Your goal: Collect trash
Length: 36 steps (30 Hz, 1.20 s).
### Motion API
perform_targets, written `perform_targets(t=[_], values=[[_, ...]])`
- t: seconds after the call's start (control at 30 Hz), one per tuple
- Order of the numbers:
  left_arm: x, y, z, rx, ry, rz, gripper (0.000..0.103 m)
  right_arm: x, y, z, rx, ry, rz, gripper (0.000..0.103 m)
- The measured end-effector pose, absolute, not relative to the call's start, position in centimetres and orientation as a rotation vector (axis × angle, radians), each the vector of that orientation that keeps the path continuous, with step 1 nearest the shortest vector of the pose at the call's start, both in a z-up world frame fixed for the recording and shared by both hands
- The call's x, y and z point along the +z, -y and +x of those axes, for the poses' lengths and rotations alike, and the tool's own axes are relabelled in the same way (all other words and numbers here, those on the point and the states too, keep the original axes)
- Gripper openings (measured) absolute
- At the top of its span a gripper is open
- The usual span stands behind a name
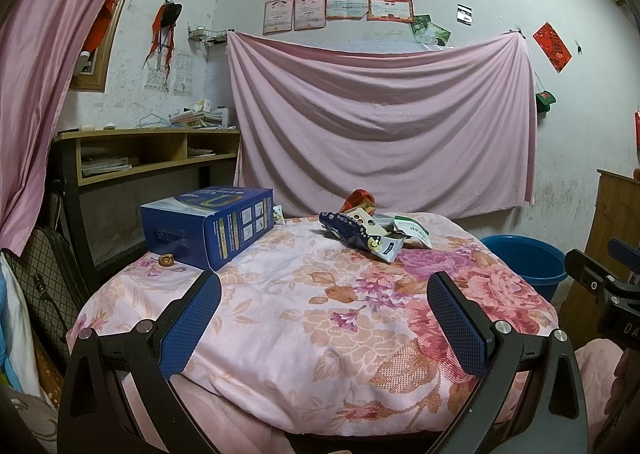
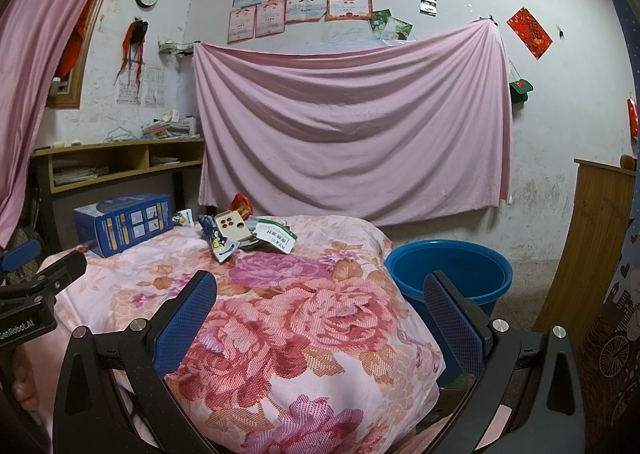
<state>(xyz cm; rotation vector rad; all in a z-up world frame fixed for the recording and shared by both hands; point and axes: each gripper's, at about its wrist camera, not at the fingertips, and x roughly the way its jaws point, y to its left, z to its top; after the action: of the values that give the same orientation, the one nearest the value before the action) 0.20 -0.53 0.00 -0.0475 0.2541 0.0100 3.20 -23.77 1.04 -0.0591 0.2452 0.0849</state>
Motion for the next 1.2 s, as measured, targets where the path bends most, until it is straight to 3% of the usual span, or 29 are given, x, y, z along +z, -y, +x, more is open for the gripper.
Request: perform_targets(t=[0.5,1.2], values=[[1.7,0.8,2.7,0.011,-0.241,-0.026,0.101,1.8,24.5,4.9,0.083,-0.264,0.000,0.103],[4.7,0.4,12.9,0.039,-0.264,-0.060,0.101,5.7,26.1,12.9,0.086,-0.154,-0.027,0.103]])
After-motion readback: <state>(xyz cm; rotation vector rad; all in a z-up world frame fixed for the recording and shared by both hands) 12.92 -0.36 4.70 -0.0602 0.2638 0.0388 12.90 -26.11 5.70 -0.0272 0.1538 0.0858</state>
